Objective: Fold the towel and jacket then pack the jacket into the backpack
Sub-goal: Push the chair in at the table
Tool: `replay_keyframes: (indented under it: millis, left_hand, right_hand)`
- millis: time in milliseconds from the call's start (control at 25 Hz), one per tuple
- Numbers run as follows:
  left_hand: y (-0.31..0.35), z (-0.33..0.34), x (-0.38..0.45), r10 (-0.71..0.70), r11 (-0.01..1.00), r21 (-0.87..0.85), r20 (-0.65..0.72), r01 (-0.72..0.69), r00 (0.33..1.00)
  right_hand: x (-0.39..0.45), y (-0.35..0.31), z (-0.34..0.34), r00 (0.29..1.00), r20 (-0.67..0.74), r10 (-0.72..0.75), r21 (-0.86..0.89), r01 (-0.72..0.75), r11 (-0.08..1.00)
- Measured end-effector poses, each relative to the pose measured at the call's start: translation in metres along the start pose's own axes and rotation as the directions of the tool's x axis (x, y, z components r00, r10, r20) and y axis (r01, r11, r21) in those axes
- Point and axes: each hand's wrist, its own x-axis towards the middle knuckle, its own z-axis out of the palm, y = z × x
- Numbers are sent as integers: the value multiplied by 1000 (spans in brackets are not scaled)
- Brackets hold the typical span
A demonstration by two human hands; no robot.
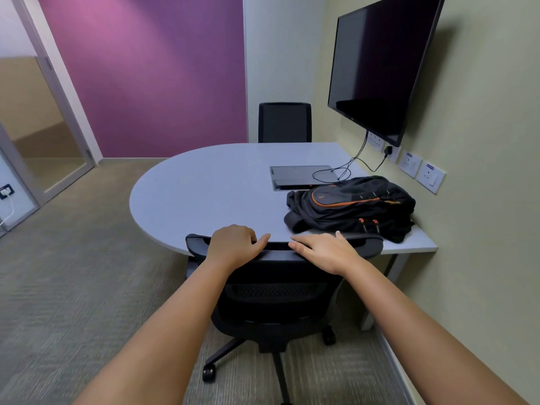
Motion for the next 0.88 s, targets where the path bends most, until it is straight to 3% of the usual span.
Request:
replay_keyframes:
  millis: [360, 880]
  left_hand:
    - [-10, 9, 49, 38, 999, -7, -28, -38, 999]
    - [43, 37, 108, 66, 997, -37, -24, -67, 998]
  right_hand:
    - [38, 11, 0, 997, -64, 31, -19, -33, 999]
    - [82, 89, -21, 992, -106, 68, 44, -63, 997]
